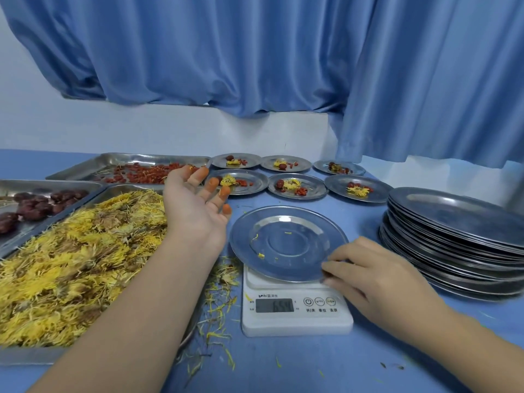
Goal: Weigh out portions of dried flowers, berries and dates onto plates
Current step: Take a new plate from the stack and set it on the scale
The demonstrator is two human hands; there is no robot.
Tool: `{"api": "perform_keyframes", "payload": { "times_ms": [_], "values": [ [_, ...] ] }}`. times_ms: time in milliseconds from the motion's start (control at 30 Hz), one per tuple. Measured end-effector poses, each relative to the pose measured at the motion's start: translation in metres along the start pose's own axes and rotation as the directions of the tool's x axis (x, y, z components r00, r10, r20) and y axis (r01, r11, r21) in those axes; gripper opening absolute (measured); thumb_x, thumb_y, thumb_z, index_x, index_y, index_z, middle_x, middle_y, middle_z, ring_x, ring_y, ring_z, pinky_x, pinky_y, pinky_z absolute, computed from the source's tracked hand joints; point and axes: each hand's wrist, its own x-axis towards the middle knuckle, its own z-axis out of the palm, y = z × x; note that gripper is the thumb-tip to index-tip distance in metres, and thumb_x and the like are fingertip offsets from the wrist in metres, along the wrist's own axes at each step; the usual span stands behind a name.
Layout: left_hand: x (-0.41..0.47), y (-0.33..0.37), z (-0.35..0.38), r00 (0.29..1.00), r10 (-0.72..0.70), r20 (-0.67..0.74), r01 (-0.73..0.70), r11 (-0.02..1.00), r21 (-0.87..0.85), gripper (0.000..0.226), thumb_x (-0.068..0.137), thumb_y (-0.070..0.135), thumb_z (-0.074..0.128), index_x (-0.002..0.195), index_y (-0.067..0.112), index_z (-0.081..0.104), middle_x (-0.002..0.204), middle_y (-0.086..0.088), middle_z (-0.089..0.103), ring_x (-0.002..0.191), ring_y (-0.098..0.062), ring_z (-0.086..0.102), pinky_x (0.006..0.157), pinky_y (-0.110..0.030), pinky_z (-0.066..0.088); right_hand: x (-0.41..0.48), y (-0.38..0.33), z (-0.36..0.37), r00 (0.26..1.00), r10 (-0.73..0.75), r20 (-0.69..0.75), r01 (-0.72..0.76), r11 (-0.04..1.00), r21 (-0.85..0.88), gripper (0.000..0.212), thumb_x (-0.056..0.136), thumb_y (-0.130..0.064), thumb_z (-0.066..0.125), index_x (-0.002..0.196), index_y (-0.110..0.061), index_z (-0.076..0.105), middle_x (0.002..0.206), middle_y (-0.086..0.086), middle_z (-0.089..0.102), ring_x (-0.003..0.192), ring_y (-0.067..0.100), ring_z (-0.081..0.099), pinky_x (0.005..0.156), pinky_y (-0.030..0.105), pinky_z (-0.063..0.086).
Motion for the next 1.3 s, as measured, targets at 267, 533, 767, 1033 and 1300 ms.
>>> {"api": "perform_keyframes", "payload": {
  "times_ms": [267, 533, 767, 1033, 1300],
  "values": [
    [-0.002, -0.002, 0.000, 0.998, -0.021, 0.056, 0.018, 0.999, 0.044, 0.029, 0.090, 0.038, 0.045, 0.101, 0.018, 0.063, 0.095, -0.002, 0.058, 0.077, -0.019, 0.058, 0.061, -0.029, 0.036, -0.019, 0.012, -0.025, 0.984, 0.133, 0.118, -0.156, 0.965, 0.211, 0.035, 0.094, -0.044, 0.045, 0.089, -0.024, 0.072, 0.070, -0.014, 0.057, 0.065, 0.006, 0.053, 0.063, 0.025, 0.045],
    [-0.003, -0.003, -0.001, 0.995, -0.013, 0.099, 0.007, 0.998, 0.057, 0.028, 0.090, 0.038, 0.045, 0.093, 0.018, 0.064, 0.094, -0.002, 0.061, 0.071, -0.018, 0.058, 0.062, -0.030, 0.036, -0.022, -0.002, -0.021, 0.884, 0.098, 0.457, -0.234, 0.939, 0.251, 0.054, 0.080, -0.075, 0.029, 0.115, -0.043, 0.054, 0.074, -0.017, 0.057, 0.072, 0.001, 0.051, 0.069, 0.025, 0.046],
    [-0.004, -0.008, 0.000, 0.992, -0.013, 0.124, 0.002, 0.996, 0.087, 0.028, 0.091, 0.038, 0.045, 0.094, 0.017, 0.063, 0.091, -0.002, 0.059, 0.065, -0.017, 0.057, 0.059, -0.028, 0.036, -0.019, -0.010, -0.020, 0.850, 0.214, 0.481, -0.412, 0.839, 0.355, 0.045, 0.077, -0.070, 0.043, 0.096, -0.036, 0.064, 0.064, -0.009, 0.057, 0.060, 0.009, 0.050, 0.057, 0.028, 0.043],
    [-0.008, -0.011, 0.003, 0.985, -0.008, 0.173, -0.017, 0.990, 0.141, 0.028, 0.091, 0.038, 0.046, 0.088, 0.017, 0.064, 0.088, -0.002, 0.060, 0.069, -0.017, 0.056, 0.059, -0.028, 0.036, -0.016, -0.012, -0.018, 0.830, 0.247, 0.499, -0.469, 0.794, 0.387, 0.050, 0.066, -0.079, 0.039, 0.085, -0.040, 0.065, 0.055, -0.011, 0.051, 0.052, 0.008, 0.045, 0.049, 0.019, 0.035],
    [-0.011, -0.013, 0.006, 0.970, 0.000, 0.245, -0.058, 0.972, 0.230, 0.027, 0.093, 0.037, 0.044, 0.090, 0.016, 0.062, 0.090, -0.003, 0.059, 0.068, -0.017, 0.054, 0.059, -0.028, 0.036, -0.014, -0.005, -0.009, 0.939, 0.255, 0.230, -0.331, 0.850, 0.410, 0.030, 0.087, -0.059, 0.050, 0.081, -0.035, 0.066, 0.064, -0.010, 0.058, 0.061, 0.006, 0.052, 0.054, 0.017, 0.037]
  ]
}}
